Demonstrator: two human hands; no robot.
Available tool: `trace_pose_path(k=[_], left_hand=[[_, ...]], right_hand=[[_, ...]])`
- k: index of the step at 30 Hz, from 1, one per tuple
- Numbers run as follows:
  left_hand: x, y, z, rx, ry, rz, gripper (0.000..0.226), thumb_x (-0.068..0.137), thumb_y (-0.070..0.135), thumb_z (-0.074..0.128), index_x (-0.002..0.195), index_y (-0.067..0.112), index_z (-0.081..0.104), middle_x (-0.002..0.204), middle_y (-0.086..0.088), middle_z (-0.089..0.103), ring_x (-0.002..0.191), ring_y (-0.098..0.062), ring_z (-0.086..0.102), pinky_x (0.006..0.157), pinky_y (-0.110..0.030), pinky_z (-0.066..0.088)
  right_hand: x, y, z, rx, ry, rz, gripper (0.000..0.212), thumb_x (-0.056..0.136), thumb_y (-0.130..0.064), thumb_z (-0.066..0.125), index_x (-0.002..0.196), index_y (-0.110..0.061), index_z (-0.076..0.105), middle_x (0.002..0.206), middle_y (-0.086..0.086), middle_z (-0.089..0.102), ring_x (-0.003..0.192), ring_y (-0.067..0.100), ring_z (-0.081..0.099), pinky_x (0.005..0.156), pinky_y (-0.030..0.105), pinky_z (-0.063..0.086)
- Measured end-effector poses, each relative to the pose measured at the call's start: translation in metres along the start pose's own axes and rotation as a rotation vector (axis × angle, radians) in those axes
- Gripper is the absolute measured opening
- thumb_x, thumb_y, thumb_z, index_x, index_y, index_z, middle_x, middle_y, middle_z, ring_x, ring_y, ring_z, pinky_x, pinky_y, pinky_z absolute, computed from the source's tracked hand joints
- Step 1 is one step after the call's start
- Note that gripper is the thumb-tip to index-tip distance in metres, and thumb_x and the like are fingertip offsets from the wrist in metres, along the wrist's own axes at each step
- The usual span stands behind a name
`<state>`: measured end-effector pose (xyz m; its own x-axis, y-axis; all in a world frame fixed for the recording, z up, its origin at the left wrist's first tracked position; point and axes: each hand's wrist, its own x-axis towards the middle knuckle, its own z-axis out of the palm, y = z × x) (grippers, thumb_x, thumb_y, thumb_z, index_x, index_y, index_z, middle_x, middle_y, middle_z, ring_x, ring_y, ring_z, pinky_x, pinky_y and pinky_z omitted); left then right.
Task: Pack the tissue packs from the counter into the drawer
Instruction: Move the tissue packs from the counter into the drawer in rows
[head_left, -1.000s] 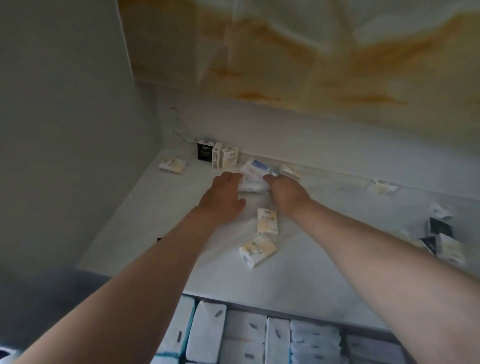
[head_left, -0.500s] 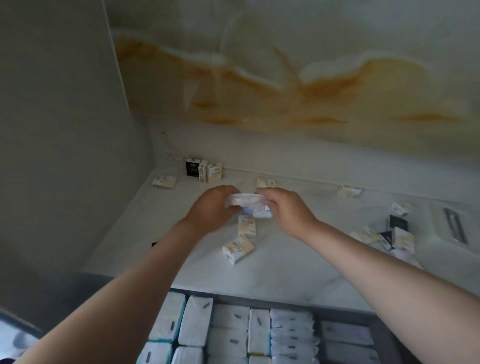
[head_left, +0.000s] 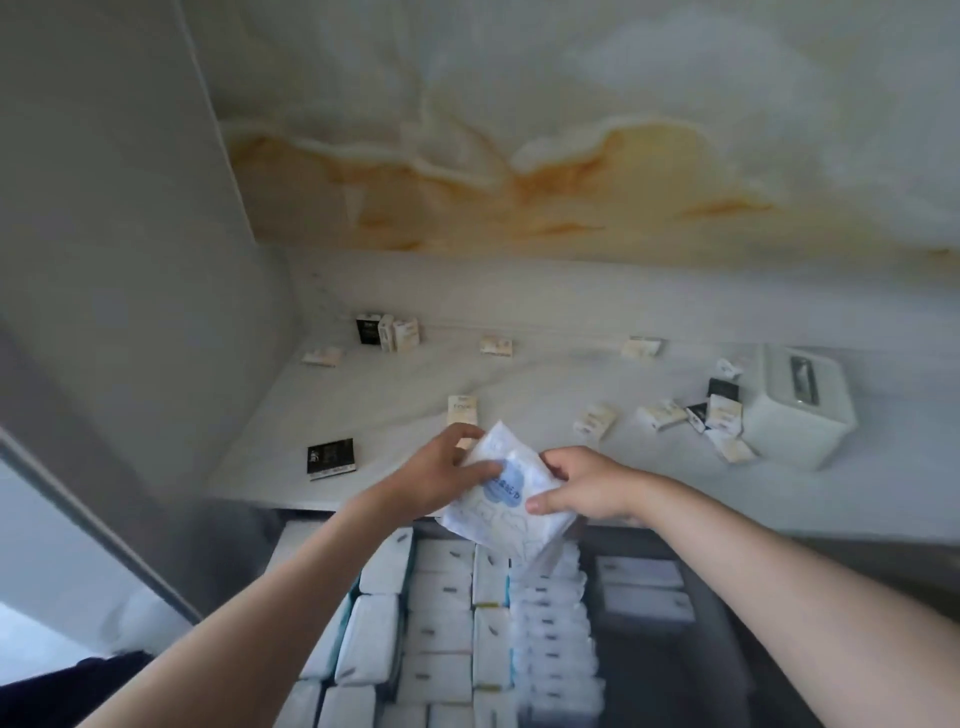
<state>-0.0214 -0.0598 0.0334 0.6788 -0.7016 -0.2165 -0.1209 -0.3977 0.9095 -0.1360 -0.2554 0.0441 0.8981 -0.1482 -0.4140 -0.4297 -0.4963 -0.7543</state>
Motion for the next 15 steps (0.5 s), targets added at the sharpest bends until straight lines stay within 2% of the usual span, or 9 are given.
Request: trace_pose_path(k=[2, 4, 5, 8, 9, 11, 12, 15], left_hand=[[-0.015, -0.008, 0.006, -0.069, -0.055, -0.065, 0.045, 0.083, 0.039, 0.074, 0.121, 0.025, 0.055, 0.109, 0.001, 0.07, 0.095, -0.014, 0.07, 0.087, -0.037, 0.057], [-0.03, -0.014, 0.005, -0.083, -0.174, -0.148, 0.034, 0.09, 0.026, 0.066, 0.122, 0.02, 0.055, 0.106, 0.0, 0.07, 0.089, -0.012, 0.068, 0.082, -0.03, 0.056], [-0.037, -0.017, 0.004, -0.073, -0.219, -0.186, 0.03, 0.092, 0.019, 0.062, 0.122, 0.019, 0.055, 0.103, -0.003, 0.069, 0.085, -0.014, 0.067, 0.078, -0.029, 0.055], [-0.049, -0.027, 0.006, -0.059, -0.242, -0.206, 0.033, 0.09, 0.002, 0.06, 0.12, 0.013, 0.054, 0.107, -0.016, 0.065, 0.084, -0.021, 0.066, 0.079, -0.034, 0.058], [-0.052, -0.029, 0.01, -0.057, -0.24, -0.191, 0.035, 0.088, -0.004, 0.058, 0.119, 0.011, 0.055, 0.109, -0.018, 0.065, 0.088, -0.022, 0.066, 0.082, -0.035, 0.058], [-0.058, -0.029, 0.019, -0.043, -0.264, -0.156, 0.041, 0.084, -0.012, 0.054, 0.121, 0.007, 0.055, 0.115, -0.02, 0.063, 0.095, -0.024, 0.065, 0.085, -0.035, 0.057], [-0.061, -0.029, 0.024, -0.023, -0.284, -0.144, 0.044, 0.082, -0.011, 0.053, 0.122, 0.007, 0.055, 0.117, -0.02, 0.063, 0.097, -0.024, 0.065, 0.083, -0.032, 0.057], [-0.068, -0.03, 0.039, 0.046, -0.359, -0.132, 0.048, 0.075, 0.003, 0.057, 0.122, 0.013, 0.059, 0.116, -0.014, 0.067, 0.102, -0.026, 0.066, 0.083, -0.033, 0.056]], right_hand=[[-0.011, 0.006, 0.008, 0.096, -0.011, 0.023, 0.026, 0.085, -0.017, 0.076, 0.109, -0.017, 0.064, 0.108, 0.004, 0.072, 0.096, 0.02, 0.071, 0.076, 0.036, 0.06], [-0.019, 0.015, 0.016, 0.157, 0.0, 0.052, 0.027, 0.088, -0.016, 0.074, 0.113, -0.015, 0.063, 0.111, 0.007, 0.07, 0.094, 0.021, 0.07, 0.066, 0.032, 0.058], [-0.022, 0.018, 0.019, 0.148, 0.004, 0.06, 0.028, 0.088, -0.016, 0.074, 0.114, -0.015, 0.062, 0.111, 0.007, 0.07, 0.094, 0.022, 0.07, 0.067, 0.033, 0.059], [-0.033, 0.029, 0.033, 0.027, -0.003, 0.035, 0.036, 0.083, -0.017, 0.076, 0.116, -0.017, 0.062, 0.112, 0.002, 0.071, 0.102, 0.019, 0.069, 0.09, 0.044, 0.057], [-0.038, 0.031, 0.039, -0.039, -0.016, 0.012, 0.036, 0.082, -0.016, 0.075, 0.116, -0.017, 0.062, 0.111, 0.0, 0.07, 0.103, 0.017, 0.067, 0.092, 0.04, 0.055], [-0.05, 0.033, 0.05, -0.14, -0.022, -0.035, 0.035, 0.08, -0.015, 0.075, 0.112, -0.02, 0.06, 0.105, -0.006, 0.068, 0.097, 0.011, 0.064, 0.08, 0.024, 0.053], [-0.054, 0.035, 0.056, -0.166, -0.016, -0.047, 0.037, 0.078, -0.016, 0.076, 0.111, -0.022, 0.061, 0.103, -0.008, 0.067, 0.094, 0.009, 0.063, 0.076, 0.021, 0.051], [-0.06, 0.05, 0.07, -0.209, 0.004, -0.027, 0.047, 0.072, -0.025, 0.08, 0.114, -0.028, 0.061, 0.106, -0.009, 0.068, 0.099, 0.013, 0.064, 0.086, 0.03, 0.054]])
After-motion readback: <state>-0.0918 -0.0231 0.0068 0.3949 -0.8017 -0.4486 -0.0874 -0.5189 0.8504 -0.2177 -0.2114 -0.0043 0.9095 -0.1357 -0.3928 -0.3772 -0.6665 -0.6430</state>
